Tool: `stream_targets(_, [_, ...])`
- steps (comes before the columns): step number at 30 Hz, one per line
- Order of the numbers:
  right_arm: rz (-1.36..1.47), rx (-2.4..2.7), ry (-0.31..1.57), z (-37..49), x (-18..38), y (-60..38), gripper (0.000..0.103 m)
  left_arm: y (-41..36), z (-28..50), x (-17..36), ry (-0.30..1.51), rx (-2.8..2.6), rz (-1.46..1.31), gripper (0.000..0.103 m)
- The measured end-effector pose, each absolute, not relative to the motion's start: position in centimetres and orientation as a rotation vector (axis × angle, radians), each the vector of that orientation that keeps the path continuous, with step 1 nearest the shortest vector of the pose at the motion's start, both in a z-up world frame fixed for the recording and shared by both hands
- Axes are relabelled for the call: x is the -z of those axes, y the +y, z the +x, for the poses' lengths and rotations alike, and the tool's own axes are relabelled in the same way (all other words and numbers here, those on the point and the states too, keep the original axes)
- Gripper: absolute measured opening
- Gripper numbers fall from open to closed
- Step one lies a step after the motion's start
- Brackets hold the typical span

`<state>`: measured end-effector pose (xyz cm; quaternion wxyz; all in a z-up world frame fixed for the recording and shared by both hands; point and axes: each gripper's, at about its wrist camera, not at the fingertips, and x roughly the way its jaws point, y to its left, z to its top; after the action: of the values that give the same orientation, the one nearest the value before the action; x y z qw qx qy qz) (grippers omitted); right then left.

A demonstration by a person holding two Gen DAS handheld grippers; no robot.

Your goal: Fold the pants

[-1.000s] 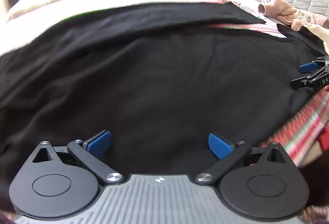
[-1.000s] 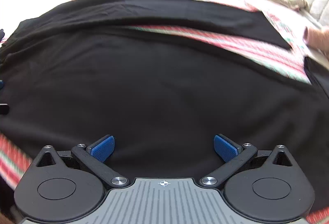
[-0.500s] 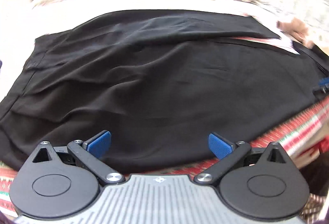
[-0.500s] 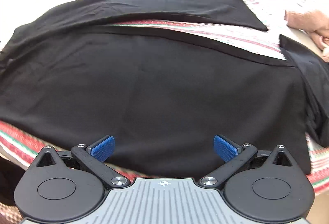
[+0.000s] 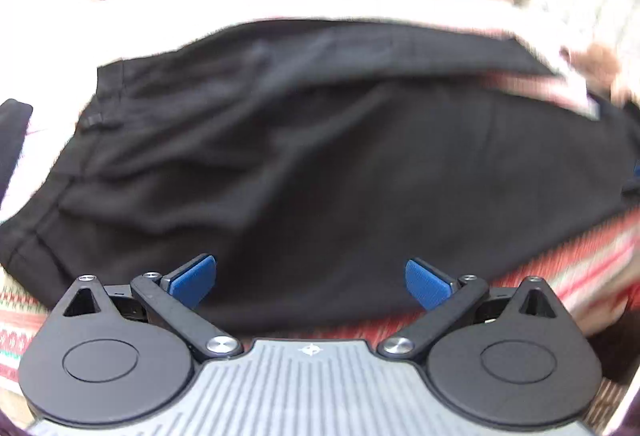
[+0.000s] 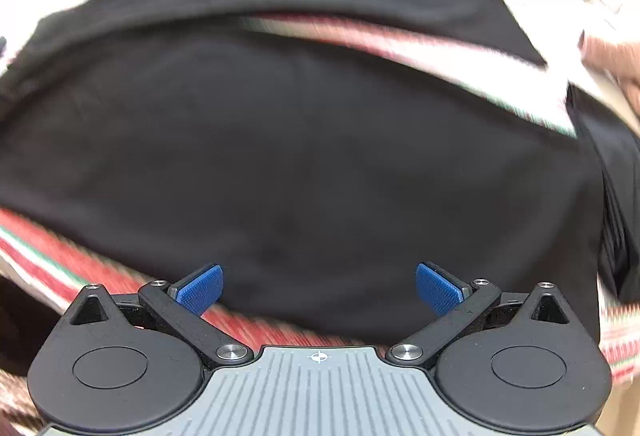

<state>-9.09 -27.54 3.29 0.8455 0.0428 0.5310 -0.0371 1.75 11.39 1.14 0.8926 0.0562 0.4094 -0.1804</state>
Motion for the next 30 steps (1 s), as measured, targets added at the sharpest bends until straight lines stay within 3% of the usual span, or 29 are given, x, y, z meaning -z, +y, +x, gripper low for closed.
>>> stream_targets(7, [0.097, -0.025, 0.969, -3.4, -8.1, -22.6, 0.103, 10.0, 6.5, -4.6, 0.782, 0.282, -0.08, 0.103])
stream_targets(12, [0.058, -0.11, 0.935, 2.3, -9.2, -18.6, 0.103, 10.0, 10.8, -3.3, 0.765, 0.156, -0.148, 0.103])
stream_targets(30, [-0.221, -0.313, 0.882, 24.6, -3.8, -8.2, 0.103, 13.9, 20.8, 1.8, 0.833, -0.102, -0.264, 0.103])
